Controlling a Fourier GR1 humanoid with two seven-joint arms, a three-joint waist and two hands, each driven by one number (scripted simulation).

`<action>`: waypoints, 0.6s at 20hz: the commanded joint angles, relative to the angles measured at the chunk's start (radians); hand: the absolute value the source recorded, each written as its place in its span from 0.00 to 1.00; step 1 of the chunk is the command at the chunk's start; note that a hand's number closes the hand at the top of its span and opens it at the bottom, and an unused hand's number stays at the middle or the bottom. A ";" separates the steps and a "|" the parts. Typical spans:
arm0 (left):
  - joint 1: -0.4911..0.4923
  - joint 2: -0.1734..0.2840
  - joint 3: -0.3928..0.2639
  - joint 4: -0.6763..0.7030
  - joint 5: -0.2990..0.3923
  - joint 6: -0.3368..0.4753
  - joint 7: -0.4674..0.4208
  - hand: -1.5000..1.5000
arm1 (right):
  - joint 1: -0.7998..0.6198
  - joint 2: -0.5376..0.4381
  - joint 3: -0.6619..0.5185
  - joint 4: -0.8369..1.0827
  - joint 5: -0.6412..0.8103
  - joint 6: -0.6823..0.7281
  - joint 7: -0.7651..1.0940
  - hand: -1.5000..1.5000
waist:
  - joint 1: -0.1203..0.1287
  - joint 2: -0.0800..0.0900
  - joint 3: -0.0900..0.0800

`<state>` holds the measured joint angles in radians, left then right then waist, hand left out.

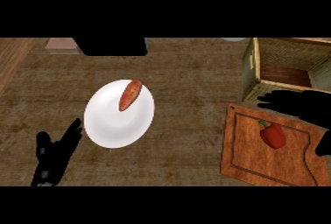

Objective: Pick the bell pepper from the cutting board and place it in the basket

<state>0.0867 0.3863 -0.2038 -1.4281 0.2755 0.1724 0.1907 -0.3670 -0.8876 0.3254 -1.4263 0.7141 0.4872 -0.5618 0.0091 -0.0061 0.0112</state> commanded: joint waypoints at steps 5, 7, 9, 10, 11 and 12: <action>0.059 -0.034 -0.007 0.003 -0.024 -0.007 0.029 0.50 | 0.044 0.088 -0.006 0.083 0.087 -0.073 -0.058 0.00 | -0.003 0.006 -0.011; 0.040 -0.047 0.000 0.033 -0.048 0.008 0.025 0.50 | 0.035 0.109 -0.003 0.020 0.099 -0.029 -0.015 0.00 | -0.008 0.005 -0.011; 0.069 -0.016 0.028 0.009 -0.023 -0.030 0.031 0.50 | 0.019 0.117 -0.019 0.118 0.121 -0.076 -0.083 0.00 | -0.001 0.007 -0.011; 0.059 -0.009 0.028 0.025 -0.026 -0.043 0.039 0.50 | 0.042 0.115 -0.009 0.076 0.131 -0.071 -0.070 0.00 | -0.006 0.006 -0.011; 0.048 -0.067 -0.005 0.045 -0.062 0.010 0.027 0.50 | 0.041 0.114 -0.011 0.045 0.131 -0.048 -0.050 0.00 | -0.009 0.006 -0.011; 0.009 -0.034 0.028 0.027 -0.038 -0.005 0.077 0.50 | -0.023 0.192 0.034 0.149 0.193 -0.076 -0.008 0.00 | 0.004 0.009 -0.011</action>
<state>0.1001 0.3656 -0.1769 -1.4451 0.2415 0.1606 0.2088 -0.3504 -0.7683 0.3257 -1.3379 0.8396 0.4270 -0.6074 0.0059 -0.0068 0.0104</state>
